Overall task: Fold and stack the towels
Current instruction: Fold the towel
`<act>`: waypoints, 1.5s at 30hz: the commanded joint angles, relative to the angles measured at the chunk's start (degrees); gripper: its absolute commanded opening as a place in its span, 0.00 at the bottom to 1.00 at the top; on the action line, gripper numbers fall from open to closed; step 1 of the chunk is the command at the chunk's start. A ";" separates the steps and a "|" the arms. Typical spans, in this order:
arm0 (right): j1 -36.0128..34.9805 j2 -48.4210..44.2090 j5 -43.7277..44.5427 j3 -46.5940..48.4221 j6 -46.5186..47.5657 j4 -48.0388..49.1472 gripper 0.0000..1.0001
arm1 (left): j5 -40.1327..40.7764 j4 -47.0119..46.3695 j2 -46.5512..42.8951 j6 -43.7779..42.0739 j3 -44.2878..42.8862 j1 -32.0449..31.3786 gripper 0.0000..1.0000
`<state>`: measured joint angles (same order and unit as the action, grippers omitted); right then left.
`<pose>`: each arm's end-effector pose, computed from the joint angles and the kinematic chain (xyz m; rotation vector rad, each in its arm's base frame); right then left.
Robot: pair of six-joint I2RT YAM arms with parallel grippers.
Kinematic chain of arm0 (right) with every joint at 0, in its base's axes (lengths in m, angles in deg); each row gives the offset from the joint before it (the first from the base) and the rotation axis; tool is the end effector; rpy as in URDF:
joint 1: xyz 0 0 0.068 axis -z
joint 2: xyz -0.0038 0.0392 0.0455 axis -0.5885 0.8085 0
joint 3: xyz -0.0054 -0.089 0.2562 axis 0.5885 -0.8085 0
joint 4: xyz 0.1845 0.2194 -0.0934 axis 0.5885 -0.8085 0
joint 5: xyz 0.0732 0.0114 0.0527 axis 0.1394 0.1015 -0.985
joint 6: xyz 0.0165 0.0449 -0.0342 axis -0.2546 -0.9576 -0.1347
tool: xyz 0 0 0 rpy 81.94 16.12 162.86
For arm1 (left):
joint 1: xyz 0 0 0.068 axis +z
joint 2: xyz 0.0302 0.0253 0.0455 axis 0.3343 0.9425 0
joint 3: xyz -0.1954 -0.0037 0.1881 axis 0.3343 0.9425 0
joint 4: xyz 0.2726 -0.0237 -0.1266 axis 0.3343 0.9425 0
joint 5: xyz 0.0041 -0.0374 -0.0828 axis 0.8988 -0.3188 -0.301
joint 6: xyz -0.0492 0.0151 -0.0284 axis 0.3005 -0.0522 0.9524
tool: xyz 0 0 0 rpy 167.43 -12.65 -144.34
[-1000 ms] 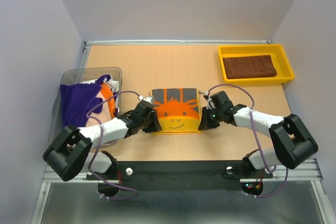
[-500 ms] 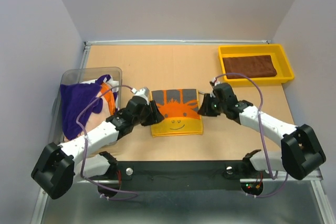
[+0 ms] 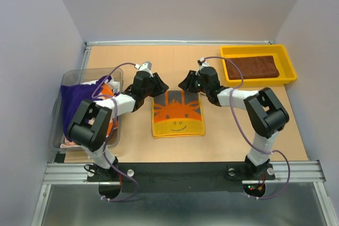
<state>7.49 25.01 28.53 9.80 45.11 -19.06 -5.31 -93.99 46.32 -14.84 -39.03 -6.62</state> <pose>0.3710 0.2106 0.1588 -0.0043 2.1009 0.8691 0.3429 -0.1751 0.1753 -0.1182 2.0323 -0.8735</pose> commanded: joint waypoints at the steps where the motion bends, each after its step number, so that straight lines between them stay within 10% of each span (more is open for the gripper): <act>1: 1.31 5.05 -0.44 -1.33 -3.64 16.98 0.42 | -1.24 -10.01 3.24 -0.88 0.11 0.31 0.46; 21: 9.04 6.30 -0.08 -21.46 -4.27 38.56 0.43 | 0.87 -25.77 1.76 4.40 18.05 3.92 0.41; 36: 9.04 -3.56 -0.08 5.14 36.66 -23.98 0.47 | 7.63 19.90 -19.60 -18.27 -5.49 3.92 0.89; 45: 9.22 3.99 -4.65 15.80 46.45 -37.72 0.47 | 12.29 29.98 -24.44 -33.93 -7.11 3.92 0.91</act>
<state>16.50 26.16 26.97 21.45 85.00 -47.67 3.34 -68.46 24.83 -40.54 -46.99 -2.86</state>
